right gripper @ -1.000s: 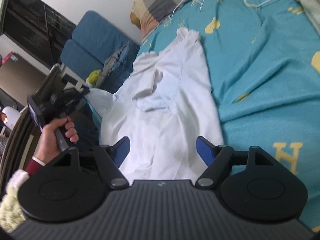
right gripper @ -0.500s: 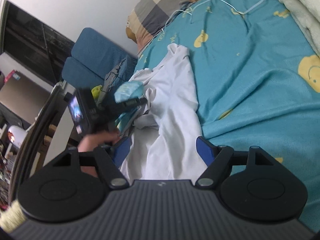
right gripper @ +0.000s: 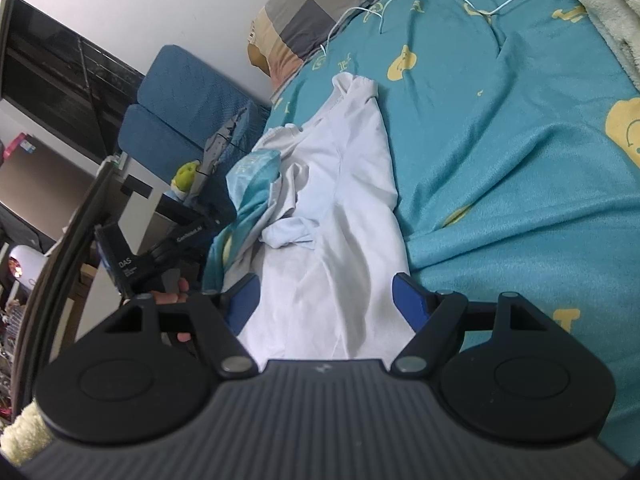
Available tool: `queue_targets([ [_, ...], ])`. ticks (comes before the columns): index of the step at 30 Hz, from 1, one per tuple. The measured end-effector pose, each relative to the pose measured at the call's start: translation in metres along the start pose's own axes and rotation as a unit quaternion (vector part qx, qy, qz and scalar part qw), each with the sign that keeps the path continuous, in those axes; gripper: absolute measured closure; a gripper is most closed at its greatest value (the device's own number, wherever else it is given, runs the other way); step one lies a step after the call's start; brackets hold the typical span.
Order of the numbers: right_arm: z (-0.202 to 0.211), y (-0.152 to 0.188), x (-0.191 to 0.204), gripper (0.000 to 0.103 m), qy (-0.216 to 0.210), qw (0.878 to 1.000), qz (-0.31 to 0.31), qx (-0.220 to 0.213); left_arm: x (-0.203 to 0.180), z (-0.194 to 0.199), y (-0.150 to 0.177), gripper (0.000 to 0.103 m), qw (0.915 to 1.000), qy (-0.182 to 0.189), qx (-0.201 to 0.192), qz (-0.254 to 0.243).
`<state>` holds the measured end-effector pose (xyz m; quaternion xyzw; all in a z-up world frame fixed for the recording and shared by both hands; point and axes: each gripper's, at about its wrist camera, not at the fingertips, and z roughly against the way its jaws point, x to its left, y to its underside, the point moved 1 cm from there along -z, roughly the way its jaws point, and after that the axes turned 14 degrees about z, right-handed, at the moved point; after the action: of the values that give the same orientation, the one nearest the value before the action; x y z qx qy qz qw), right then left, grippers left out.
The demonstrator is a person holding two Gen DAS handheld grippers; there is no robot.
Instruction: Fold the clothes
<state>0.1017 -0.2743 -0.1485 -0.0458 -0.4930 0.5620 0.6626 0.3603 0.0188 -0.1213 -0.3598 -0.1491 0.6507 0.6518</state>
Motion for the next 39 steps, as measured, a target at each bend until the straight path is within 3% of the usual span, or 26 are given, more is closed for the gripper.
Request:
queue_targets([
  [1, -0.002, 0.000, 0.000, 0.027, 0.002, 1.000, 0.001, 0.002, 0.007, -0.002, 0.002, 0.086, 0.9998, 0.004, 0.011, 0.014],
  [2, -0.004, 0.001, 0.001, 0.027, 0.006, 1.000, 0.005, 0.005, 0.014, 0.001, 0.005, 0.091, 0.9993, 0.014, 0.007, 0.035],
  [6, -0.010, 0.003, 0.002, 0.027, 0.016, 1.000, 0.010, 0.012, 0.055, 0.031, 0.000, 0.098, 0.9867, 0.059, -0.046, 0.144],
  [10, -0.013, 0.005, 0.006, 0.027, 0.016, 1.000, 0.021, 0.016, 0.119, 0.069, 0.001, 0.100, 0.9526, 0.054, -0.115, 0.277],
  [13, -0.015, 0.006, 0.007, 0.027, 0.018, 0.999, 0.026, 0.019, 0.163, 0.075, 0.015, 0.100, 0.9329, -0.022, -0.118, 0.339],
  [17, -0.017, 0.006, 0.007, 0.027, 0.022, 0.999, 0.028, 0.020, 0.206, 0.053, 0.047, 0.100, 0.9002, -0.135, -0.047, 0.411],
  [18, -0.018, 0.006, 0.007, 0.027, 0.023, 0.999, 0.030, 0.020, 0.210, 0.048, 0.056, 0.100, 0.8987, -0.142, -0.033, 0.414],
  [19, -0.018, 0.006, 0.008, 0.027, 0.025, 0.999, 0.032, 0.020, 0.212, 0.044, 0.063, 0.100, 0.8984, -0.148, -0.022, 0.413],
  [21, -0.019, 0.007, 0.009, 0.027, 0.026, 0.999, 0.037, 0.019, 0.206, 0.047, 0.066, 0.099, 0.9099, -0.155, -0.014, 0.384],
  [26, -0.017, 0.004, 0.017, 0.027, 0.023, 0.998, 0.060, 0.009, 0.165, 0.093, 0.057, 0.070, 0.9438, -0.153, -0.037, 0.291],
  [29, -0.011, 0.001, 0.026, 0.027, 0.019, 0.996, 0.087, -0.004, 0.122, 0.134, 0.054, 0.062, 0.9631, -0.137, -0.064, 0.223],
  [31, -0.006, 0.000, 0.031, 0.027, 0.012, 0.995, 0.101, -0.011, 0.095, 0.160, 0.056, 0.055, 0.9677, -0.120, -0.072, 0.210],
  [35, 0.002, -0.007, 0.039, 0.027, -0.011, 0.994, 0.111, -0.017, 0.035, 0.202, 0.063, 0.051, 0.9735, -0.086, -0.094, 0.190],
  [39, 0.004, -0.030, 0.050, 0.027, -0.046, 0.994, 0.103, -0.014, -0.009, 0.201, 0.071, 0.045, 0.9725, -0.081, -0.113, 0.187],
])
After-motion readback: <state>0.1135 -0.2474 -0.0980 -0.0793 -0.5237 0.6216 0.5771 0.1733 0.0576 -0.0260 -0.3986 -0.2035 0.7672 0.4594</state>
